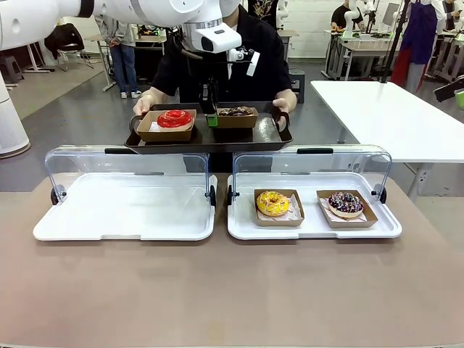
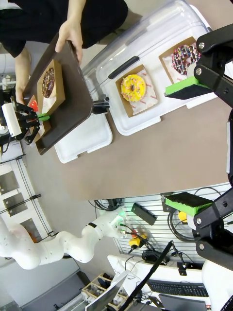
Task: Provide the desired donut to the person.
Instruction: Place the picked Paper togo box onto the Handle tray extended by the person.
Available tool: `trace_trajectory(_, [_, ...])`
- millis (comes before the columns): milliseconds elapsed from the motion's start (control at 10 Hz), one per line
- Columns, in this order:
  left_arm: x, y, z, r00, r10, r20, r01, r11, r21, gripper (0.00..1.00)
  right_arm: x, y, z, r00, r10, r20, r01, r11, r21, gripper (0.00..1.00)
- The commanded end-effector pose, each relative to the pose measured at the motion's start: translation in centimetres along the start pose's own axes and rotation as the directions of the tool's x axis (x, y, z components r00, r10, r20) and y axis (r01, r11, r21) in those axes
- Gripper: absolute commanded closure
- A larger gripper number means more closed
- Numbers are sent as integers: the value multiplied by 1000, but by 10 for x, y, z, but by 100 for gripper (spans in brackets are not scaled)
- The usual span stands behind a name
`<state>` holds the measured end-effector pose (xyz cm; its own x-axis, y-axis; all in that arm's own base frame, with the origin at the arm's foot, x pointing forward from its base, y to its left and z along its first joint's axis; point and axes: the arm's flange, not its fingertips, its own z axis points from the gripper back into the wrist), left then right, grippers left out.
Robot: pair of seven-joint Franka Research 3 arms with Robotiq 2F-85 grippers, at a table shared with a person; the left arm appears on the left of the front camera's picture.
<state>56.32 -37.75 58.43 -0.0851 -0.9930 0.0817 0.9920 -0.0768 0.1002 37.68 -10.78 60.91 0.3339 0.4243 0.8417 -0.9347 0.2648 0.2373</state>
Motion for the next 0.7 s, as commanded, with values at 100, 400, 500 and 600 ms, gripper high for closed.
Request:
trace_trajectory(100, [4, 7, 10, 1000, 9, 25, -9, 1000, -21, 0, 0, 0, 0, 1000, 9, 15, -9, 1000, 9, 0])
trace_trajectory(400, [3, 5, 14, 1000, 9, 21, -8, 1000, -15, 19, 0, 0, 0, 1000, 9, 15, -9, 1000, 9, 0])
trace_trajectory(500, [2, 5, 15, 1000, 11, 20, -11, 1000, -15, 10, 0, 0, 0, 1000, 9, 15, -9, 1000, 9, 0])
trace_trajectory(600, [2, 4, 15, 1000, 13, 20, -13, 1000, -16, 0, 0, 0, 0, 1000, 9, 15, -9, 1000, 9, 0])
